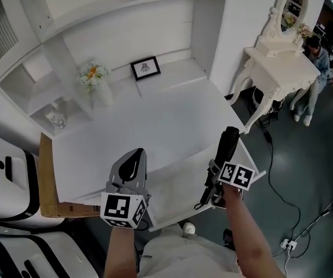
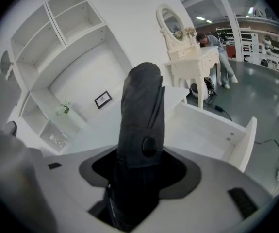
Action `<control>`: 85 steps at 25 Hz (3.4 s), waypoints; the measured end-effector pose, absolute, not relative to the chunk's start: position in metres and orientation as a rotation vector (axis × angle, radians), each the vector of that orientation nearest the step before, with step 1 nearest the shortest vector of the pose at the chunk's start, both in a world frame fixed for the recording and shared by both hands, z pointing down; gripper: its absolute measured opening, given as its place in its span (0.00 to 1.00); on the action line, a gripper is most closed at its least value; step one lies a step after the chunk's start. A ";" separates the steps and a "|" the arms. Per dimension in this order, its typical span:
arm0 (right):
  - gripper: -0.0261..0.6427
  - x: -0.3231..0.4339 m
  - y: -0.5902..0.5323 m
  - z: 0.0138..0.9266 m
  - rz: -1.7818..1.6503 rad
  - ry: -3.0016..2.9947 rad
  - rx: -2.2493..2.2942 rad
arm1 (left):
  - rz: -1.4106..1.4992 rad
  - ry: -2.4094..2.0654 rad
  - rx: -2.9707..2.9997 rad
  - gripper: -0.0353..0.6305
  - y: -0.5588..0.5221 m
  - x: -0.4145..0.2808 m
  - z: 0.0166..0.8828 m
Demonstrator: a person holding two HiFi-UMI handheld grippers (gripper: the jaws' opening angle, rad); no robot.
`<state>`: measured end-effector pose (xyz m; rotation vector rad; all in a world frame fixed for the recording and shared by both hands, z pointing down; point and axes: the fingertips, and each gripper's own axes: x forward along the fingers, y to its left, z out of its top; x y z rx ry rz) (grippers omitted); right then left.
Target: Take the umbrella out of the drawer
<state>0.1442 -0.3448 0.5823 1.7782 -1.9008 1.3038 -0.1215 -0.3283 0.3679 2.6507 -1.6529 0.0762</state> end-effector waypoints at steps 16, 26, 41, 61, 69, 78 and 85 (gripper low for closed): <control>0.41 0.144 -0.367 0.510 1.053 -2.138 1.721 | -0.032 -1.702 2.745 0.07 -0.332 -0.112 0.313; 0.41 0.143 -0.368 0.460 0.806 -2.249 1.709 | -0.072 -1.715 2.778 0.07 -0.327 -0.106 0.297; 0.41 0.134 -0.362 0.371 0.359 -2.373 1.735 | -0.126 -1.787 2.812 0.07 -0.322 -0.112 0.263; 0.41 0.137 -0.315 0.269 -0.262 -2.602 1.806 | -0.188 -1.844 2.837 0.07 -0.312 -0.105 0.243; 0.41 0.131 -0.298 0.244 -0.449 -2.645 1.806 | -0.227 -1.869 2.828 0.07 -0.312 -0.110 0.239; 0.41 0.126 -0.290 0.221 -0.578 -2.611 1.789 | -0.256 -1.893 2.832 0.07 -0.313 -0.119 0.229; 0.41 0.122 -0.290 0.213 -0.615 -2.601 1.782 | -0.286 -1.925 2.845 0.07 -0.311 -0.125 0.215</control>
